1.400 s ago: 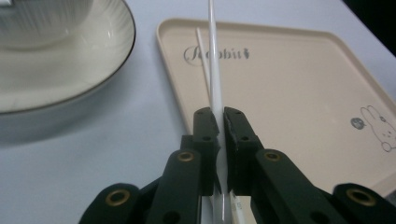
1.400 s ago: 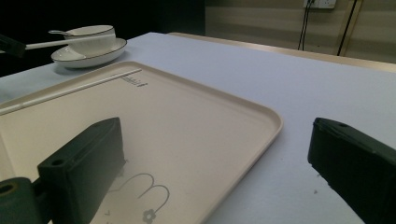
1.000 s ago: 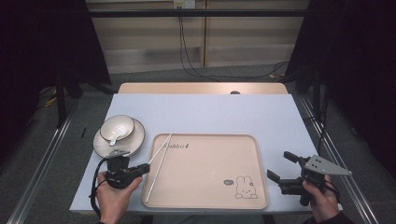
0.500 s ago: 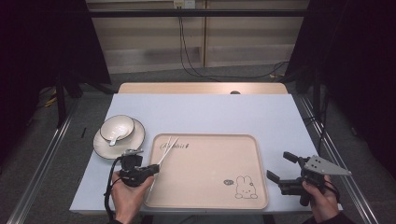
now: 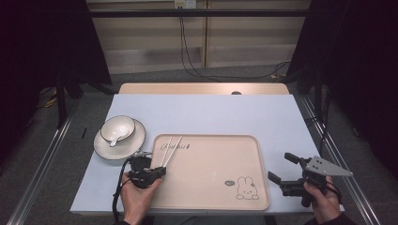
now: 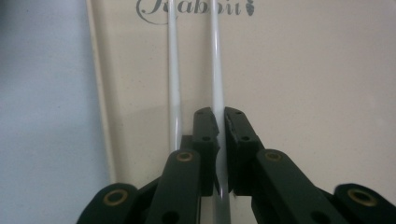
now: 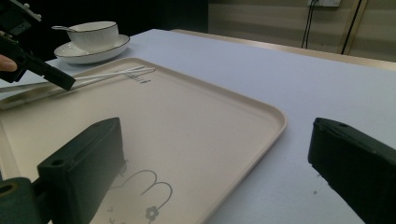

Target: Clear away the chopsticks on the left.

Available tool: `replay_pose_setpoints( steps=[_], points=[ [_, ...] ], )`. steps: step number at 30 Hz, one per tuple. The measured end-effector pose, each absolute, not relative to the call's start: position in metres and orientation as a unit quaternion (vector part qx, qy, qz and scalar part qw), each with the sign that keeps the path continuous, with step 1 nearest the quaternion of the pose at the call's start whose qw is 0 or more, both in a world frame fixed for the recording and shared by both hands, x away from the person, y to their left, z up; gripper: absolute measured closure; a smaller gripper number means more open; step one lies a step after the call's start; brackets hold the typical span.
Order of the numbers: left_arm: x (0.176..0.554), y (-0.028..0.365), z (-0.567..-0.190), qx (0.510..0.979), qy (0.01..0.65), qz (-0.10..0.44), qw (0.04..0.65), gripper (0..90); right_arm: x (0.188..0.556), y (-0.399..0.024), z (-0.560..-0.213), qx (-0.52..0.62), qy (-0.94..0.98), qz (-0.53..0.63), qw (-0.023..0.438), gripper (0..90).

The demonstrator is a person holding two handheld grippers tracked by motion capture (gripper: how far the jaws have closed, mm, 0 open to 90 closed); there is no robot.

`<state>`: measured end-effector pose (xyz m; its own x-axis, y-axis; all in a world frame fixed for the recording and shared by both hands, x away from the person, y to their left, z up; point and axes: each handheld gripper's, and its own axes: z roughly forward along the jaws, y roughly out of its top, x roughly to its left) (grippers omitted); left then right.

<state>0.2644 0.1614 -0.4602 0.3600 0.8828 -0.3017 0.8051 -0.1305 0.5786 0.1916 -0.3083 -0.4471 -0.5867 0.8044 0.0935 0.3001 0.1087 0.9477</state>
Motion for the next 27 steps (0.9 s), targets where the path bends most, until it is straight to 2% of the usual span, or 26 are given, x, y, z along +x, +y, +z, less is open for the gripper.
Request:
replay_pose_setpoints(
  steps=[15, 20, 24, 27],
  points=[
    [0.2667, 0.1595, -0.4644, 0.761, 0.550, 0.053, 0.339, 82.3, 0.1910, -0.3086, -0.4471, 0.387, 0.709, 0.542, 0.231, 3.1],
    [0.2661, 0.1600, -0.4631, 0.767, 0.528, 0.053, 0.361, 72.4, 0.1910, -0.3082, -0.4471, 0.388, 0.710, 0.542, 0.229, 3.1],
    [0.2645, 0.1606, -0.4580, 0.775, 0.498, 0.064, 0.384, 71.5, 0.1913, -0.3091, -0.4468, 0.387, 0.708, 0.544, 0.232, 3.2],
    [0.2642, 0.1625, -0.4552, 0.775, 0.485, 0.078, 0.397, 61.7, 0.1911, -0.3091, -0.4467, 0.387, 0.707, 0.544, 0.232, 3.1]
  ],
)
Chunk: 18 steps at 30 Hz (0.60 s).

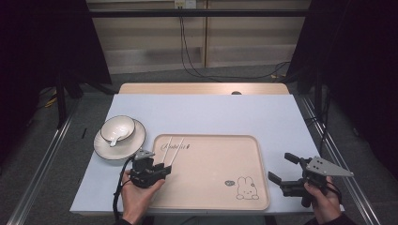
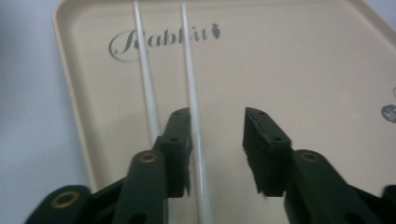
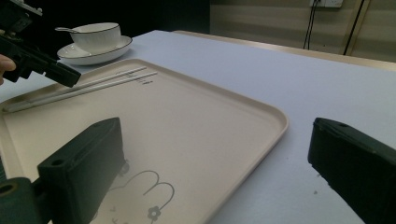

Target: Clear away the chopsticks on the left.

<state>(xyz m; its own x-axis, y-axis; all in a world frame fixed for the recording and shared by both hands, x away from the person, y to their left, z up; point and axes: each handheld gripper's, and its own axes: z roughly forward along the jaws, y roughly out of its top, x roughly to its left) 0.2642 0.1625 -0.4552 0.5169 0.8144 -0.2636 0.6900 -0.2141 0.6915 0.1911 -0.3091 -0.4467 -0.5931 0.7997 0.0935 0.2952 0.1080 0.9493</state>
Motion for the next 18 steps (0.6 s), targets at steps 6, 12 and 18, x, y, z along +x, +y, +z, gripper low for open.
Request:
replay_pose_setpoints(
  steps=[6, 12, 18],
  points=[
    [0.260, 0.171, -0.444, 0.773, 0.448, 0.103, 0.438, 34.9, 0.191, -0.310, -0.447, 0.388, 0.706, 0.544, 0.233, 3.2],
    [0.251, 0.190, -0.432, 0.773, 0.419, 0.122, 0.460, 24.9, 0.191, -0.309, -0.446, 0.387, 0.706, 0.545, 0.234, 3.1],
    [0.239, 0.219, -0.425, 0.766, 0.386, 0.170, 0.486, 6.7, 0.191, -0.309, -0.446, 0.389, 0.704, 0.546, 0.235, 3.1]
  ],
)
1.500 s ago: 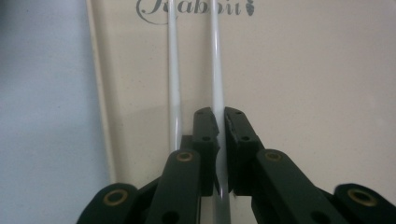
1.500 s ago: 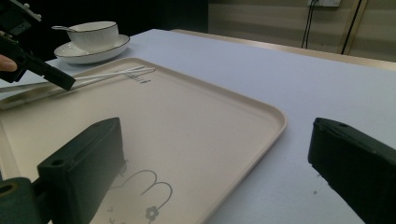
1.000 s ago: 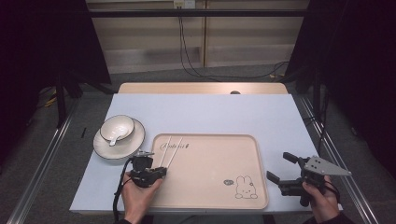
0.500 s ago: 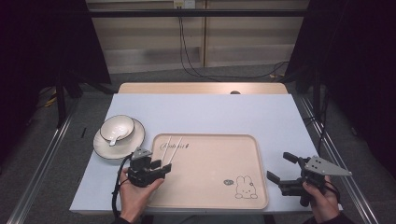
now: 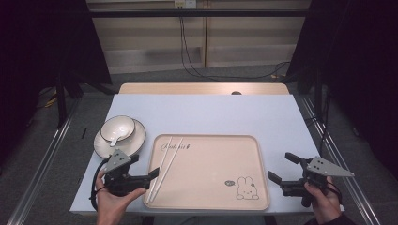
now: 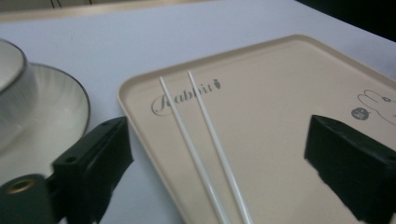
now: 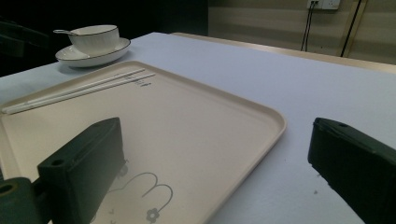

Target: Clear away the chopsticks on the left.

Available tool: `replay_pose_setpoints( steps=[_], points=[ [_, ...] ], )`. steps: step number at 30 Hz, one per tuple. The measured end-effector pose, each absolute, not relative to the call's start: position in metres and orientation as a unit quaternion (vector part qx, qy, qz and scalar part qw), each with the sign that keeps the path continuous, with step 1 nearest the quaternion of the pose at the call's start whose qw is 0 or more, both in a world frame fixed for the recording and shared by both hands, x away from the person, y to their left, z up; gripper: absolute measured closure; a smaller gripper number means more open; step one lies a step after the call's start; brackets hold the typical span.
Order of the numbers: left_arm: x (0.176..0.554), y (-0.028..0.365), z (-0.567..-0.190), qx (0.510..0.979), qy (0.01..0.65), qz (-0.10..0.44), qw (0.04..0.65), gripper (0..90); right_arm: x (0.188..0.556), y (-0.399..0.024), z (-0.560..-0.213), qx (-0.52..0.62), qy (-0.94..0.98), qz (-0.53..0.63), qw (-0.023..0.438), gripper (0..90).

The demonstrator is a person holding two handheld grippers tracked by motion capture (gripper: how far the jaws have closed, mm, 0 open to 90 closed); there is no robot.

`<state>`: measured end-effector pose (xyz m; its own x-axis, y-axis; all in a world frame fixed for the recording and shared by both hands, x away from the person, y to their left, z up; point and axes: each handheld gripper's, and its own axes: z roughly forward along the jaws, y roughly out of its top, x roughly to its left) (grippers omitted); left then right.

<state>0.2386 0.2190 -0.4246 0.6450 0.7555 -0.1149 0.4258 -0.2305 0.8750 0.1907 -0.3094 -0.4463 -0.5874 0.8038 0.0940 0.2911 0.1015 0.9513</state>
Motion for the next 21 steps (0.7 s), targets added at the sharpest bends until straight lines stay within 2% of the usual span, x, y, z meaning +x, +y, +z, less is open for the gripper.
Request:
replay_pose_setpoints(
  steps=[3, 9, 15, 21],
  points=[
    [0.228, 0.231, -0.423, 0.745, 0.383, 0.177, 0.516, 3.7, 0.191, -0.310, -0.446, 0.389, 0.703, 0.546, 0.236, 3.1],
    [0.211, 0.250, -0.421, 0.748, 0.359, 0.171, 0.531, 2.7, 0.190, -0.310, -0.446, 0.391, 0.702, 0.545, 0.240, 3.1],
    [0.204, 0.275, -0.431, 0.718, 0.395, 0.183, 0.543, 1.8, 0.189, -0.313, -0.446, 0.390, 0.700, 0.544, 0.249, 2.7],
    [0.202, 0.280, -0.432, 0.712, 0.388, 0.185, 0.554, 1.2, 0.189, -0.313, -0.446, 0.392, 0.697, 0.540, 0.263, 2.3]
  ],
)
